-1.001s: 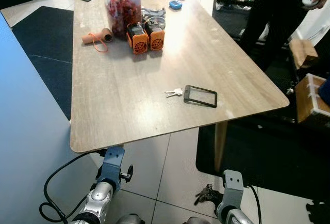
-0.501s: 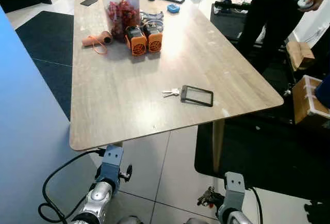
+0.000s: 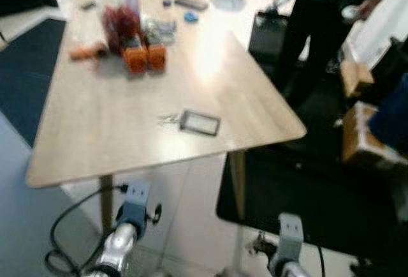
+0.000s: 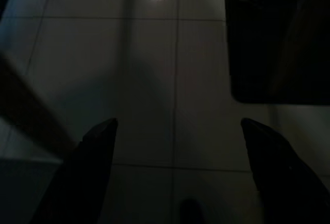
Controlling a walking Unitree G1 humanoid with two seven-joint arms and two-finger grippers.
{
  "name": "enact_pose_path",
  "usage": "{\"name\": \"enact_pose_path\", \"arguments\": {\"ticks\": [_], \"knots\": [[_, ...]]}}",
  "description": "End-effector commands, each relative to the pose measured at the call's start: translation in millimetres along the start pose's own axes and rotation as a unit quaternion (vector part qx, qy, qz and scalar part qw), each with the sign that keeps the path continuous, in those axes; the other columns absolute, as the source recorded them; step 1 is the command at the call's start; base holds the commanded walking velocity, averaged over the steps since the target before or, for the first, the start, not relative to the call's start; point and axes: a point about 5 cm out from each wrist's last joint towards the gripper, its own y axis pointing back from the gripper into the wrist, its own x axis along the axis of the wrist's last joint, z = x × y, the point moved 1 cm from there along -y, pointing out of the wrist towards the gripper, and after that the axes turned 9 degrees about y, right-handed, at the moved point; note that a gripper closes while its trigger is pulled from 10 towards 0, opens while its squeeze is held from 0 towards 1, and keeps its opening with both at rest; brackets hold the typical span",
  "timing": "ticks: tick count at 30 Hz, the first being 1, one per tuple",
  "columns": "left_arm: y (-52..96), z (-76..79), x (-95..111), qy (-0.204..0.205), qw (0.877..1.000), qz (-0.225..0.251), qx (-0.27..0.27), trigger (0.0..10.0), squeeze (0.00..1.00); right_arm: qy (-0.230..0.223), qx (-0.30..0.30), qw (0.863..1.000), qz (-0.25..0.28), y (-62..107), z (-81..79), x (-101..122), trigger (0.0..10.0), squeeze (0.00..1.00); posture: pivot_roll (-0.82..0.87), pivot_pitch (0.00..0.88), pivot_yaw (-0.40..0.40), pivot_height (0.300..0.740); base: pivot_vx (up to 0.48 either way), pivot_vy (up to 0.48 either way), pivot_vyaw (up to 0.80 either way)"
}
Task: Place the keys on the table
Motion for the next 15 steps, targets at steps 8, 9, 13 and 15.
{"name": "enact_pose_path", "arguments": {"ticks": [8, 9, 13, 15], "knots": [[0.9, -0.7, -4.0, -0.005, 1.000, -0.013, 0.000, 10.0, 0.00, -0.002, -0.005, 1.000, -0.009, 2.5, 1.7, -6.4, 10.0, 0.00, 0.04, 0.056, 0.005, 0.740, 0.000, 0.000, 0.00], [0.5, 0.1, -3.7, -0.007, 1.000, -0.013, -0.001, 10.0, 0.00, -0.003, -0.006, 1.000, -0.011, 3.1, 2.4, -7.6, 10.0, 0.00, 0.04, 0.056, 0.005, 0.740, 0.000, 0.000, 0.00], [0.0, 1.6, -3.5, -0.009, 1.000, -0.014, -0.004, 10.0, 0.00, -0.005, -0.010, 1.000, -0.014, 4.4, 4.0, -10.3, 10.0, 0.00, 0.04, 0.052, 0.007, 0.740, 0.000, 0.000, 0.00], [-0.1, 2.1, -3.6, -0.010, 1.000, -0.014, -0.004, 10.0, 0.00, -0.005, -0.013, 1.000, -0.014, 4.9, 4.9, -11.0, 10.0, 0.00, 0.04, 0.053, 0.007, 0.740, 0.000, 0.000, 0.00]]}}
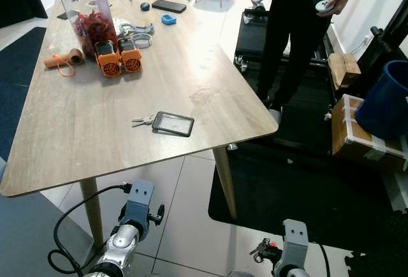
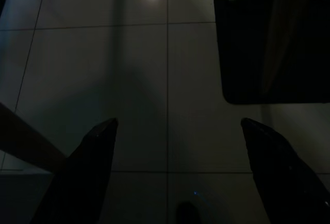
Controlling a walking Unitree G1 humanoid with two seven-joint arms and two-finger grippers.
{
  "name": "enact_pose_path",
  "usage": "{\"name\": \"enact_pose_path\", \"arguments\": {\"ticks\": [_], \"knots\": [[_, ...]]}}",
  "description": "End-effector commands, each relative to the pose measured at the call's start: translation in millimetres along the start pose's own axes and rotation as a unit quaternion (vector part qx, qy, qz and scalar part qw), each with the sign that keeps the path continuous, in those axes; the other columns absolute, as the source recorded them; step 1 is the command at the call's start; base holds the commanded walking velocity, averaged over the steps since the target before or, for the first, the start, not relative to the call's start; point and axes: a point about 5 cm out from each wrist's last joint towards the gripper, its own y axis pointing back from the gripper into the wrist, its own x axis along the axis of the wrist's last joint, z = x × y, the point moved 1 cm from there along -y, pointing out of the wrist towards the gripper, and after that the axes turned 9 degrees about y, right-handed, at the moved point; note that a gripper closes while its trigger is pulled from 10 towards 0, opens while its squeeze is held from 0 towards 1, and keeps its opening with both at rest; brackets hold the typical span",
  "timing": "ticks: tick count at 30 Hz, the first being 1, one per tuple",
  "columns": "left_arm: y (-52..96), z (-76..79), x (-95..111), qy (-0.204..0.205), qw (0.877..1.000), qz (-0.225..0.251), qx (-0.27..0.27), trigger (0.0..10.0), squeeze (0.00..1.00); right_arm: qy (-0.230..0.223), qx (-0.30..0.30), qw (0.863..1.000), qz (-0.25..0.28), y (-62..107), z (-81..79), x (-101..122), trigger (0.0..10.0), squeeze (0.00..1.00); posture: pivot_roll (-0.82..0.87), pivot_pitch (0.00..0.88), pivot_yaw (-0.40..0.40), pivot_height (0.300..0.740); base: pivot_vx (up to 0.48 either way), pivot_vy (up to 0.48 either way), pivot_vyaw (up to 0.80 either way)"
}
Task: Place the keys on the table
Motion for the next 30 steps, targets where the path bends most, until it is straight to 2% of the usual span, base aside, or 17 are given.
{"name": "enact_pose_path", "arguments": {"ticks": [1, 11, 14, 30], "knots": [[0.7, 0.1, -3.8, -0.007, 1.000, -0.012, -0.001, 10.0, 0.00, -0.001, -0.007, 1.000, -0.005, 1.8, 2.7, -3.9, 10.0, 0.00, 0.04, 0.053, 0.007, 0.740, 0.000, 0.000, 0.00], [1.3, 1.1, -4.7, -0.010, 1.000, -0.010, -0.003, 10.0, 0.00, 0.044, 0.014, 0.999, -0.002, 0.9, -2.9, -1.9, 10.0, 0.00, 0.03, 0.056, 0.004, 0.740, 0.000, 0.000, 0.00], [1.5, 1.2, -5.0, -0.009, 1.000, -0.010, -0.004, 10.0, 0.00, 0.043, 0.017, 0.999, -0.002, 0.8, -4.2, -1.9, 10.0, 0.00, 0.03, 0.055, 0.004, 0.740, 0.000, 0.000, 0.29], [1.2, 0.7, -4.1, -0.005, 1.000, -0.008, 0.002, 10.0, 0.00, 0.049, 0.019, 0.999, -0.003, -0.2, -5.1, -0.3, 10.0, 0.00, 0.04, 0.066, -0.003, 0.740, 0.000, 0.000, 0.80]]}}
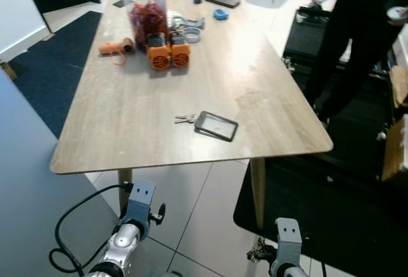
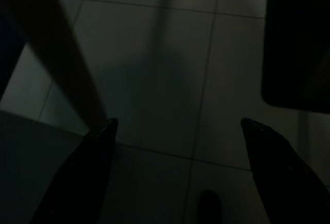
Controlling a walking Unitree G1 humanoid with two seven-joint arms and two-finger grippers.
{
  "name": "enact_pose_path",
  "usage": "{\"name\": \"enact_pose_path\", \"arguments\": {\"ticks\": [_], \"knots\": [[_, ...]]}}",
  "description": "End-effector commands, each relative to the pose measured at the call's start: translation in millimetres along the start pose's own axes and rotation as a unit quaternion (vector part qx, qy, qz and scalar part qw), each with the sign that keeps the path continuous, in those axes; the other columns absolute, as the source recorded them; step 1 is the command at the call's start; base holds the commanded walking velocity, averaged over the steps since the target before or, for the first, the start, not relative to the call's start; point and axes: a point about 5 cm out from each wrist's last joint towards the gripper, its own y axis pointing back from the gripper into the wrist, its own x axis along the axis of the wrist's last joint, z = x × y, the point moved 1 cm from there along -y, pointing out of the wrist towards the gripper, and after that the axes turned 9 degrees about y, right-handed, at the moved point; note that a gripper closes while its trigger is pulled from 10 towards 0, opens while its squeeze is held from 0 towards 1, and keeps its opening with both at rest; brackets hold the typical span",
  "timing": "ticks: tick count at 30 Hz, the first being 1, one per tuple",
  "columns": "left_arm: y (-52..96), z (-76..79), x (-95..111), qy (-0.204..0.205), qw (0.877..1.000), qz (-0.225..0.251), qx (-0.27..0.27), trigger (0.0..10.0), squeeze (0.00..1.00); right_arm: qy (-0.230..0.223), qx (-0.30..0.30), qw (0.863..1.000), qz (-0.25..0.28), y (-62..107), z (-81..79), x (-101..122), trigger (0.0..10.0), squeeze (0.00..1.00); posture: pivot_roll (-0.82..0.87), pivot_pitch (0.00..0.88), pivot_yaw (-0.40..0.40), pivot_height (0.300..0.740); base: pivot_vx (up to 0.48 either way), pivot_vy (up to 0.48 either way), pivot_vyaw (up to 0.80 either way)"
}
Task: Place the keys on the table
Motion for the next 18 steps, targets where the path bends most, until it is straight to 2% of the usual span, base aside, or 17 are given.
{"name": "enact_pose_path", "arguments": {"ticks": [1, 18], "knots": [[1.5, -0.2, -4.7, 0.001, 1.000, -0.008, 0.003, 10.0, 0.00, -0.001, 0.002, 1.000, -0.002, 0.5, -1.6, -1.9, 10.0, 0.00, 0.04, 0.067, -0.004, 0.740, 0.000, 0.000, 0.80], [3.4, -1.9, -7.1, 0.006, 1.000, -0.008, 0.007, 10.0, 0.00, 0.005, 0.005, 1.000, 0.001, -0.6, -2.8, 0.6, 10.0, 0.00, 0.04, 0.079, -0.008, 0.740, 0.000, 0.000, 0.78]]}}
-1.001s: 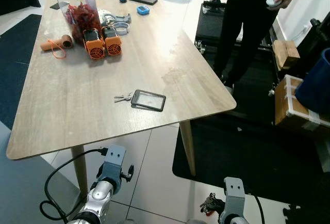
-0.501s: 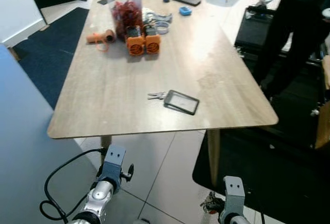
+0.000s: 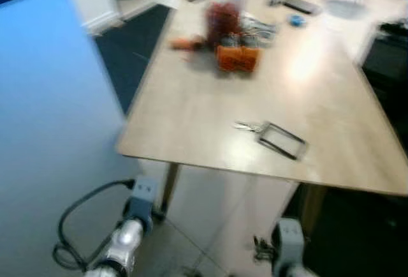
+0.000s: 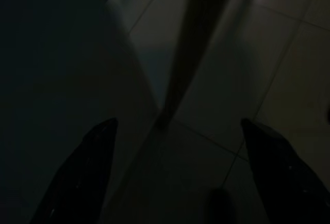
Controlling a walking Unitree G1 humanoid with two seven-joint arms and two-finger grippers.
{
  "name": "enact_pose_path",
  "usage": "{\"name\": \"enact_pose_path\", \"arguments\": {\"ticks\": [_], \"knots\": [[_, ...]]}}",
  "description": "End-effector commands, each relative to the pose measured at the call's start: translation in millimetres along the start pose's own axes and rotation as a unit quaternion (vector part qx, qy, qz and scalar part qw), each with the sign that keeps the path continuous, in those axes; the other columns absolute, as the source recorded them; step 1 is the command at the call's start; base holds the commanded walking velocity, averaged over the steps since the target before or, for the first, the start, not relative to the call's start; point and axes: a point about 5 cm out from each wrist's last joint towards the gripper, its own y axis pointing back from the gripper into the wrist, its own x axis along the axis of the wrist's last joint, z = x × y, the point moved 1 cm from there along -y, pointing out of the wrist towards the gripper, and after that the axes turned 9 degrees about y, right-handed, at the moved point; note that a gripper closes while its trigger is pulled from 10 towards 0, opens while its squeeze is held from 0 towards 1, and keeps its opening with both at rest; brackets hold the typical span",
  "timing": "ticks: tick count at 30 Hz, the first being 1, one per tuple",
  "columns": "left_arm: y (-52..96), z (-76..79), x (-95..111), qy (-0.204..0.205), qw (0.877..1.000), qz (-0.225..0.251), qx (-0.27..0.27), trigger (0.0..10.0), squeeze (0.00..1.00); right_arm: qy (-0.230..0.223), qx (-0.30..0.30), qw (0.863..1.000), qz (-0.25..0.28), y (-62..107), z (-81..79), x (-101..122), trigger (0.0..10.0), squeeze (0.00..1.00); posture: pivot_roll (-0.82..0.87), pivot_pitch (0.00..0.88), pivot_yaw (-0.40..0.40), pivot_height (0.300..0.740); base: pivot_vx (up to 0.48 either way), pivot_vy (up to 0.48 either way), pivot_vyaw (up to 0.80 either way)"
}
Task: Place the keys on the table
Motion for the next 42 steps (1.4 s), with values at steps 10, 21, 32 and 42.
{"name": "enact_pose_path", "arguments": {"ticks": [10, 21, 32, 42], "knots": [[3.1, -2.3, -4.1, 0.016, 1.000, -0.002, -0.009, 10.0, 0.00, -0.026, -0.007, 1.000, 0.003, 0.1, -0.4, -0.5, 10.0, 0.00, 0.04, 0.080, -0.011, 0.740, 0.000, 0.000, 0.05], [2.8, -1.1, -3.8, 0.011, 1.000, -0.003, -0.015, 10.0, 0.00, -0.031, -0.004, 0.999, 0.006, 0.5, -1.5, -1.1, 10.0, 0.00, 0.04, 0.080, -0.008, 0.740, 0.000, 0.000, -0.36], [3.0, -1.0, -3.5, 0.014, 1.000, -0.002, -0.017, 10.0, 0.00, -0.033, -0.005, 0.999, 0.005, 1.2, -1.0, -2.6, 10.0, 0.00, 0.04, 0.080, -0.007, 0.740, 0.000, 0.000, 0.00], [2.9, -0.2, -3.7, 0.016, 1.000, -0.001, -0.015, 10.0, 0.00, -0.032, -0.005, 0.999, 0.005, 1.0, -0.7, -1.9, 10.0, 0.00, 0.04, 0.081, -0.009, 0.740, 0.000, 0.000, 0.00]]}}
